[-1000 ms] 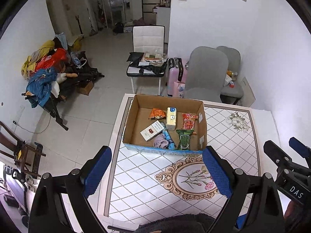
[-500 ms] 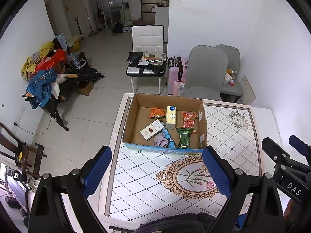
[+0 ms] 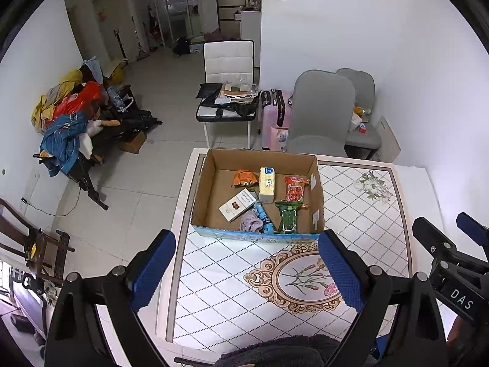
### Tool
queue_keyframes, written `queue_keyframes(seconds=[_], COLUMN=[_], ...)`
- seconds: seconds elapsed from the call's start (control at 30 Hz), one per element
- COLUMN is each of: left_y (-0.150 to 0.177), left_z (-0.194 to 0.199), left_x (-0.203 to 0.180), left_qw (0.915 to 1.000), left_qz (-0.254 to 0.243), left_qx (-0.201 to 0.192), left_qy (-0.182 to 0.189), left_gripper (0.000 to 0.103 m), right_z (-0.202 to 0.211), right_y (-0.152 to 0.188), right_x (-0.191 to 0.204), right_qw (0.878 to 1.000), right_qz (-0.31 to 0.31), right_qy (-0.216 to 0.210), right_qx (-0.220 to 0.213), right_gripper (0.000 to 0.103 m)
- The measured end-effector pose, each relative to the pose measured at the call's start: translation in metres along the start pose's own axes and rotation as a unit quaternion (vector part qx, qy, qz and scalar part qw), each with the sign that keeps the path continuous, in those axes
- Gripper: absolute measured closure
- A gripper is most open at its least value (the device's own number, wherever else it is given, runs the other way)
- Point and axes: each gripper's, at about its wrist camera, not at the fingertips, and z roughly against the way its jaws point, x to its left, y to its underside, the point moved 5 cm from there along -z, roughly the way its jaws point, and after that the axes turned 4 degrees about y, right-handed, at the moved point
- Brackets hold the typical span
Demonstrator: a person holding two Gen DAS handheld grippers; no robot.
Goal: Organize soft objects
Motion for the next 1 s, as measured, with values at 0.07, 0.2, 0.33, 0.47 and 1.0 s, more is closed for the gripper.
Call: queue_keyframes(seconds=[0.07, 0.2, 0.33, 0.47, 1.0], left_y=[-0.0001, -0.0003, -0.0007, -0.0011, -0.0016], left_z=[0.0001, 0.0013, 0.0013, 0.0016, 0.003], left_x=[0.0, -0.0002, 0.0005, 0.0005, 0.0002], left_qw=[1.0, 1.0, 1.0, 1.0, 1.0], left_qz=[0.0, -0.002, -0.002, -0.002, -0.003], left_qx=[0.0, 0.0, 0.0, 0.0, -0.001], left_qy=[0.001, 0.002, 0.001, 0.0, 0.001], left_gripper=[0.007, 0.007, 0.007, 0.007, 0.007], right_z=[0.0002, 0.0009, 0.0019, 0.0025, 0.0077], right_y=[0.0007, -0.0001, 0.001, 0.0016, -0.0007], right_x=[-0.0012, -0.0021, -0.0024, -0.0026, -0.007], right_qw=[1.0, 1.0, 1.0, 1.0, 1.0], right_qz=[0.0, 0.0, 0.0, -0.001, -0.005], right_qy=[0.001, 0.002, 0.003, 0.003, 0.005], right_qx=[0.0, 0.001, 0.002, 0.001, -0.004], right_gripper=[0.006, 0.006, 0.006, 0.006, 0.006])
